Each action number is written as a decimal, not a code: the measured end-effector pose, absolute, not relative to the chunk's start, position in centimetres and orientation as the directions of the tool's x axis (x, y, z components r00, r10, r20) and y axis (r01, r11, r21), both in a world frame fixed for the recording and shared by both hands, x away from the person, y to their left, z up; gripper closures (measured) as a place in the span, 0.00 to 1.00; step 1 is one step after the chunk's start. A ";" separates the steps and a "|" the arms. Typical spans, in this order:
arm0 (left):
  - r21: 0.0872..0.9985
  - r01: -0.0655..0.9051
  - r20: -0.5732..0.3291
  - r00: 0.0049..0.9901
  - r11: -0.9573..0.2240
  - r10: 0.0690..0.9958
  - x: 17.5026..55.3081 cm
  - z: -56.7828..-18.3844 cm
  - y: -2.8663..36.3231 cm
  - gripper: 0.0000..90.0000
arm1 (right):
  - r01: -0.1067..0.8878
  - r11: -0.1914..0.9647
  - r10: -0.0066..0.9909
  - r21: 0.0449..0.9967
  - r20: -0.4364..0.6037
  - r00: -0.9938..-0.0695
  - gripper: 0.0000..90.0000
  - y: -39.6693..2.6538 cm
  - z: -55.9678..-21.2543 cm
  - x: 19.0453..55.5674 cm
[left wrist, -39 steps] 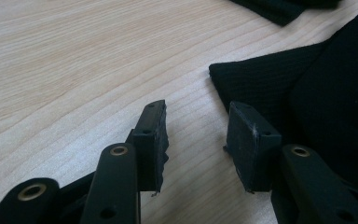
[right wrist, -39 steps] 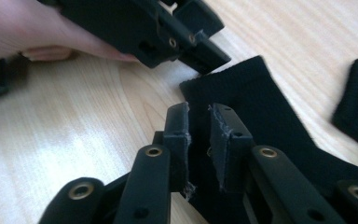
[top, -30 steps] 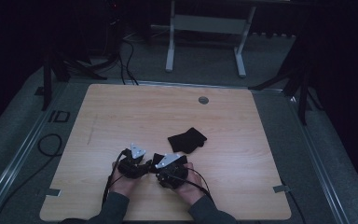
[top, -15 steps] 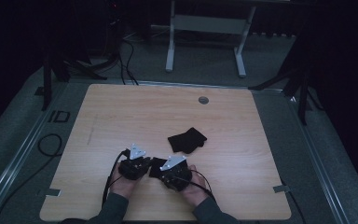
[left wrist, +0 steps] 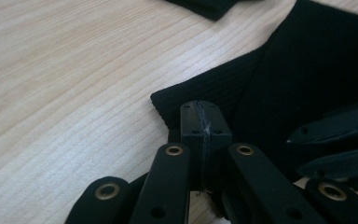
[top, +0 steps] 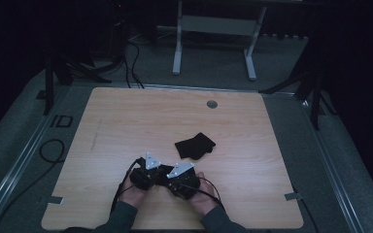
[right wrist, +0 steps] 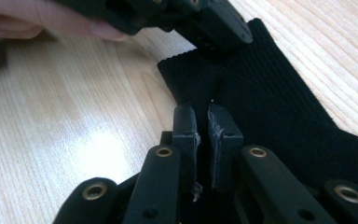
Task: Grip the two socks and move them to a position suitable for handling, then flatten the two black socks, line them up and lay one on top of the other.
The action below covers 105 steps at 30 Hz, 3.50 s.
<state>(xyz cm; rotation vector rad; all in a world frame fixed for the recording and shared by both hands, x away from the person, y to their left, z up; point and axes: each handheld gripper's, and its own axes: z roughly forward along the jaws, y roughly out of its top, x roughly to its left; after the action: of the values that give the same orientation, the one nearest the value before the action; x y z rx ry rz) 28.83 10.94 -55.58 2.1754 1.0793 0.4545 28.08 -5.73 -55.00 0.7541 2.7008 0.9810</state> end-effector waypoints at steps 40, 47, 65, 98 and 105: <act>0.699 0.575 0.004 0.592 -0.426 0.806 28.8 -55.7 11.1 1.00 | 0.475 0.406 0.681 0.781 0.088 -0.727 0.94 -15.7 -49.2 28.1; 0.702 0.587 -0.028 0.588 -0.403 0.808 28.9 -55.7 11.4 1.00 | 0.477 0.407 0.682 0.779 0.088 -0.726 0.94 -16.0 -49.3 28.2; 0.698 0.580 -0.008 0.593 -0.420 0.805 28.8 -55.7 11.3 1.00 | 0.519 0.363 0.733 0.774 0.107 -0.672 0.94 -18.6 -49.4 29.0; 0.703 0.568 -0.014 0.614 -0.429 0.789 29.1 -55.8 11.5 1.00 | 0.599 0.352 0.840 0.719 0.040 -0.541 0.88 -23.9 -49.7 29.8; 0.700 0.556 -0.003 0.630 -0.448 0.776 29.4 -55.8 11.6 1.00 | 0.592 0.347 0.841 0.728 0.037 -0.539 0.85 -23.9 -49.4 29.9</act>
<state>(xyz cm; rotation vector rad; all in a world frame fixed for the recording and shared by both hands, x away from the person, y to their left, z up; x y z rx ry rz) 29.41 11.63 -55.77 2.1723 1.0366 0.4192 29.90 -23.85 -49.37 1.2662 2.2715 1.0090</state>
